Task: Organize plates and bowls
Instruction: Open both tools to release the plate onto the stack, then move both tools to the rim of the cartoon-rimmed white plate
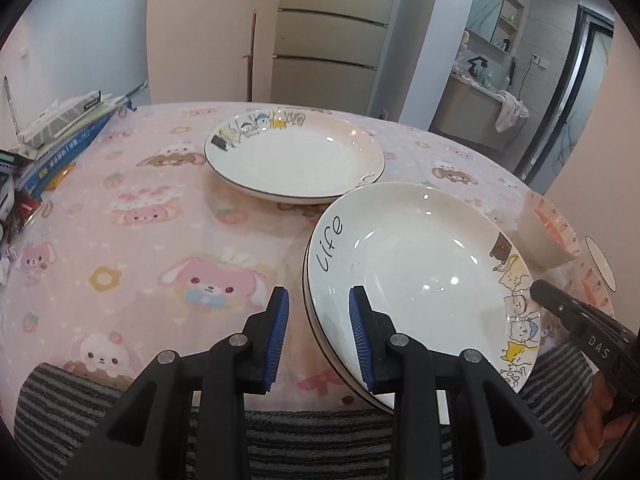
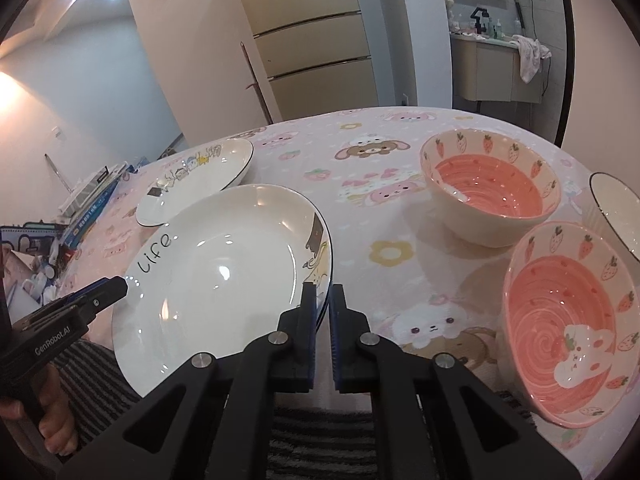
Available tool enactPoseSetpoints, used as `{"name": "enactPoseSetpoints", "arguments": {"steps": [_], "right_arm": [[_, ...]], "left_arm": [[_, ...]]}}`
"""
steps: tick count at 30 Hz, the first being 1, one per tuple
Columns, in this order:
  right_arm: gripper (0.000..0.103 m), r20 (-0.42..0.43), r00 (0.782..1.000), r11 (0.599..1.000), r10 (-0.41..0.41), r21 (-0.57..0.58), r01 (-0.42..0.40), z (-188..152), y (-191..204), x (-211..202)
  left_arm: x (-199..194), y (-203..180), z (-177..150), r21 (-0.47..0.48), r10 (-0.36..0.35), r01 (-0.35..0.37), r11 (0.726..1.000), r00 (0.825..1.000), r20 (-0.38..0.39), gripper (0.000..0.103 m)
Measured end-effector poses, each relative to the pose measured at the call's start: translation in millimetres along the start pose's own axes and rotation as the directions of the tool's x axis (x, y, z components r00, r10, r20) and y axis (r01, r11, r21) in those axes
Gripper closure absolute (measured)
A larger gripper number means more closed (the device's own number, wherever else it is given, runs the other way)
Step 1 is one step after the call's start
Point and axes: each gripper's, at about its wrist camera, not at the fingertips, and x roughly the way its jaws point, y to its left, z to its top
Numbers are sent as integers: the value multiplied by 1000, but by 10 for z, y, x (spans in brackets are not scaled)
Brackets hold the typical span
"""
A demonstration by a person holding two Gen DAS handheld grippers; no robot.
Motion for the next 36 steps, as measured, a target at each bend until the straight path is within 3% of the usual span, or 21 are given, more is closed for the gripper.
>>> {"name": "enactPoseSetpoints", "arguments": {"steps": [11, 14, 16, 17, 22, 24, 26, 28, 31, 33, 36], "right_arm": [[89, -9, 1000, 1000, -11, 11, 11, -15, -16, -9], [81, -15, 1000, 1000, -1, 13, 2, -8, -46, -8], [64, -10, 1000, 1000, 12, 16, -12, 3, -61, -19], [60, -6, 1000, 1000, 15, 15, -14, 8, -65, -29], [58, 8, 1000, 1000, 16, 5, -16, 14, -54, -56], [58, 20, 1000, 1000, 18, 1, -18, 17, -46, -78], [57, 34, 999, 1000, 17, -4, -17, 18, -37, -102], [56, 44, 999, 1000, 10, -9, -10, 23, -19, -121], [55, 62, 998, 1000, 8, -10, -7, 29, -16, -148], [54, 75, 997, 1000, 8, -8, -7, 33, -23, -173], [54, 126, 992, 1000, -28, -4, 29, 33, -20, -266]], "left_arm": [[29, -10, -18, 5, -1, 1, 1000, 1000, -13, 70], [-17, -33, -23, 16, -1, 0, 1000, 1000, 11, 70], [-82, -54, -28, 28, -1, 0, 1000, 999, 45, 70], [-105, -59, -26, 34, -4, 2, 999, 998, 58, 70], [-227, -111, -27, 62, -20, 12, 998, 992, 124, 70], [-309, -160, -37, 85, -25, 11, 996, 986, 164, 65], [-381, -198, -40, 110, -24, 1, 994, 978, 208, 43], [-470, -252, -50, 132, 7, -44, 990, 963, 270, 42], [-553, -227, -52, 125, -11, -29, 992, 953, 304, 41], [-624, -200, -45, 114, -19, -21, 993, 942, 336, 34], [-810, -238, -71, 118, 9, -63, 991, 910, 415, 25]]}}
